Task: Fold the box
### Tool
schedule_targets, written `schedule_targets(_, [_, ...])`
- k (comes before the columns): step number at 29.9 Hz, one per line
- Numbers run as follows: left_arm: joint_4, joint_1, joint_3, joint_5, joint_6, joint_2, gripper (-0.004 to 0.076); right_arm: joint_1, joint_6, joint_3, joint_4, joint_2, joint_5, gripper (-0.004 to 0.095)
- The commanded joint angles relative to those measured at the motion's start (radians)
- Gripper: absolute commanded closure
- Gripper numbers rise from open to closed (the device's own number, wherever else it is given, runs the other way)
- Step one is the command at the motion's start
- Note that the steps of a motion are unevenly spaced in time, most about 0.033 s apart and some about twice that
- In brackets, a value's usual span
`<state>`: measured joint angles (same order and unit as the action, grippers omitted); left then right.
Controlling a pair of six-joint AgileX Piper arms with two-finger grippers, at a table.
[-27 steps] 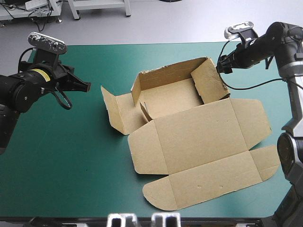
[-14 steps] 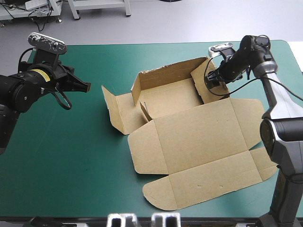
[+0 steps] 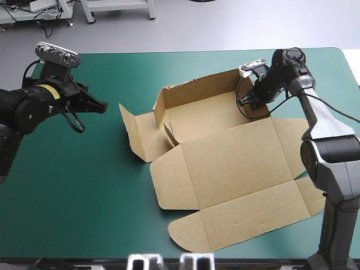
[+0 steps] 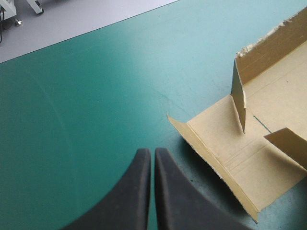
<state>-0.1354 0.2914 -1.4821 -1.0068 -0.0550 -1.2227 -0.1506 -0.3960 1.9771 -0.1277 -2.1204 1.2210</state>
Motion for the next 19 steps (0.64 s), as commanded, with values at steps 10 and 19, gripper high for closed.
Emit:
schedule_targets(10, [0.010, 0.000, -0.031, 0.032, 0.007, 0.021, 0.0715, -0.002, -0.017, 0.048, 0.004, 0.225, 0.034, 0.0926])
schedule_targets(19, [-0.024, 0.000, -0.031, 0.040, 0.007, 0.021, 0.0715, -0.002, -0.036, 0.048, 0.031, 0.421, 0.034, 0.0926])
